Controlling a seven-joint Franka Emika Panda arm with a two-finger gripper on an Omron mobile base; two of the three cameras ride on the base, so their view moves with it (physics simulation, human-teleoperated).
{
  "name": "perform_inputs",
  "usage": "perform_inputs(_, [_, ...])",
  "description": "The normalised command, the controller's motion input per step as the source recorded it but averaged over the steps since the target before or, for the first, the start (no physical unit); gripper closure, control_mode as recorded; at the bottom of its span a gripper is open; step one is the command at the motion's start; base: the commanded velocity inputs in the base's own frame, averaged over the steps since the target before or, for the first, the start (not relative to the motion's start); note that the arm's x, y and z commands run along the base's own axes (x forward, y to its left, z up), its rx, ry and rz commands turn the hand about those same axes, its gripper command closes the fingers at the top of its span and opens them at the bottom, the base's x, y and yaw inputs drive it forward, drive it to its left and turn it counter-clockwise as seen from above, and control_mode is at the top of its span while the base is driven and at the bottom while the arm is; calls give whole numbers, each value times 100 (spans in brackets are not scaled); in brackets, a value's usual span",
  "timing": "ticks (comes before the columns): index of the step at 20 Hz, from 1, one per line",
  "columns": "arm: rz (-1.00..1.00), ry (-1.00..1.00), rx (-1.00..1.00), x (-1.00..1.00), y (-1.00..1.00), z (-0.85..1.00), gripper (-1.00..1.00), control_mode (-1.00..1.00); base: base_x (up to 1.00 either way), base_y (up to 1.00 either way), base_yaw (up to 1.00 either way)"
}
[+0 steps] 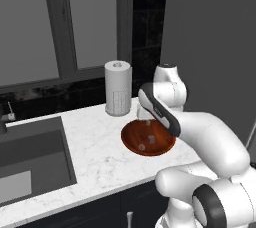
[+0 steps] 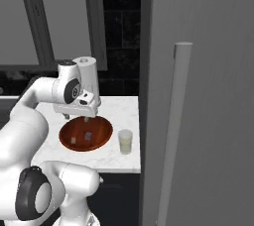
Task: Grab a lemon wedge from the fridge and one ice cube from the ice bowl, and put them in the glass of lemonade.
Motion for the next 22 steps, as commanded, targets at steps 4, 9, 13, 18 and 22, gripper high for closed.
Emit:
perform_inputs(4, [8,1,0,52,2,-87,-100,-100,0,0,0])
perform_inputs(9, [8,0,0,46,4,-45,-100,-100,0,0,0])
perform_inputs(13, [8,1,-2,23,4,-26,-100,-100,0,0,0])
perform_inputs(18, [5,6,-1,19,1,-43,-100,-100,0,0,0])
perform_inputs(22, [3,8,0,14,11,-37,-100,-100,0,0,0])
